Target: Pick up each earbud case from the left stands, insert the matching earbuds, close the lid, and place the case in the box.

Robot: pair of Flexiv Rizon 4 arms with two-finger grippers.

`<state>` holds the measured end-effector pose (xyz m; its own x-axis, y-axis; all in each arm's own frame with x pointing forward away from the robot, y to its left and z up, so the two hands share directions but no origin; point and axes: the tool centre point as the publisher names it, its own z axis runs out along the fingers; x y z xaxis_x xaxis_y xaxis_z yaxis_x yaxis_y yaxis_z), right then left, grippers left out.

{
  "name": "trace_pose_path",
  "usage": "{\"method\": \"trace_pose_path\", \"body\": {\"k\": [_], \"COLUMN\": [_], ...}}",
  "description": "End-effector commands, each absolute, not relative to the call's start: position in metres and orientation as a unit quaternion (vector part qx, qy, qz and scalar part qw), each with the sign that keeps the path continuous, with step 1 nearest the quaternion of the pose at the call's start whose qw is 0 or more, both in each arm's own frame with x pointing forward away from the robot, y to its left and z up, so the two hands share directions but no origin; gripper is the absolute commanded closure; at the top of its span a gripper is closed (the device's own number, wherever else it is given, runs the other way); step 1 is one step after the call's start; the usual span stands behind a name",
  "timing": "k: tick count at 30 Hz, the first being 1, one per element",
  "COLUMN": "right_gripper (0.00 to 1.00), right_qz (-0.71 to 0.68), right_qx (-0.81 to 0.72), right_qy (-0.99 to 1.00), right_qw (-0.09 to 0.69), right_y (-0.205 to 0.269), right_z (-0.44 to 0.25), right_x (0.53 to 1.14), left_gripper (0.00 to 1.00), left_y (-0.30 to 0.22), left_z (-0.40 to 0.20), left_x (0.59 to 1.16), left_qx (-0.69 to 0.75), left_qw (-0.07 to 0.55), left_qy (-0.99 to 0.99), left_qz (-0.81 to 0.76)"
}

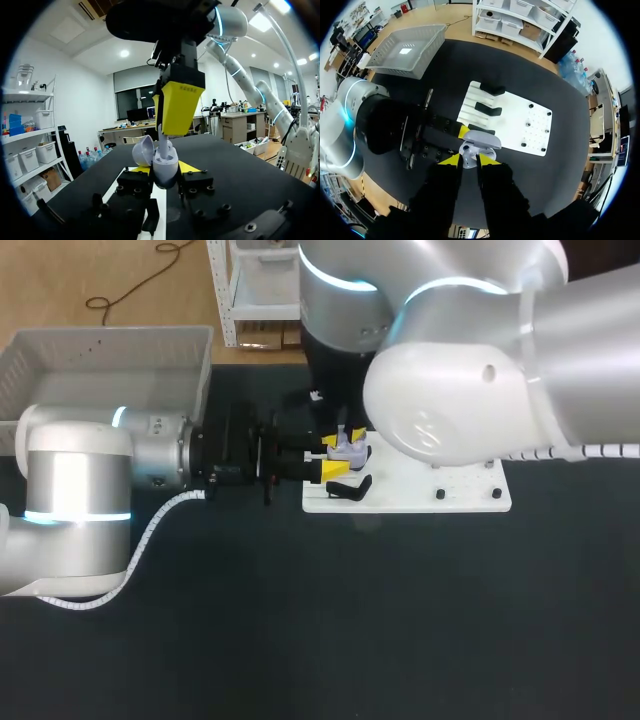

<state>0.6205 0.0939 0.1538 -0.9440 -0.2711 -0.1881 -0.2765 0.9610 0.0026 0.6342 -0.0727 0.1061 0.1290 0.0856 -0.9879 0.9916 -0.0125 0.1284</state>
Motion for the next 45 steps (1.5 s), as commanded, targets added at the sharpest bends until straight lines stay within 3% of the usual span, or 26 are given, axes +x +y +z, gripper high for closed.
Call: {"method": "trace_pose_path", "body": {"k": [1,29,30,33,45], "right_gripper": [1.0,1.0,0.96,0.0,0.0], "right_qz": [0.014,0.007,0.006,0.007,0.033], "right_qx": [-0.139,-0.14,-0.14,-0.14,-0.122], "right_qy": [0.986,0.987,0.987,0.987,0.987], "right_qw": [0.091,0.075,0.074,0.073,0.097], "right_y": [0.094,0.093,0.093,0.093,0.086], "right_z": [0.152,0.144,0.144,0.145,0.17], "right_x": [0.622,0.629,0.629,0.629,0.622], "left_gripper": [1.0,1.0,1.0,1.0,1.0], "left_y": [-0.073,-0.073,-0.073,-0.073,-0.073], "left_z": [0.105,0.105,0.105,0.105,0.105], "left_x": [0.633,0.633,0.633,0.633,0.633], "left_qx": [0.553,0.553,0.553,0.553,0.553], "left_qw": [0.51,0.51,0.51,0.51,0.51], "left_qy": [0.486,0.486,0.486,0.486,0.486], "left_qz": [-0.445,-0.445,-0.445,-0.445,-0.445]}}
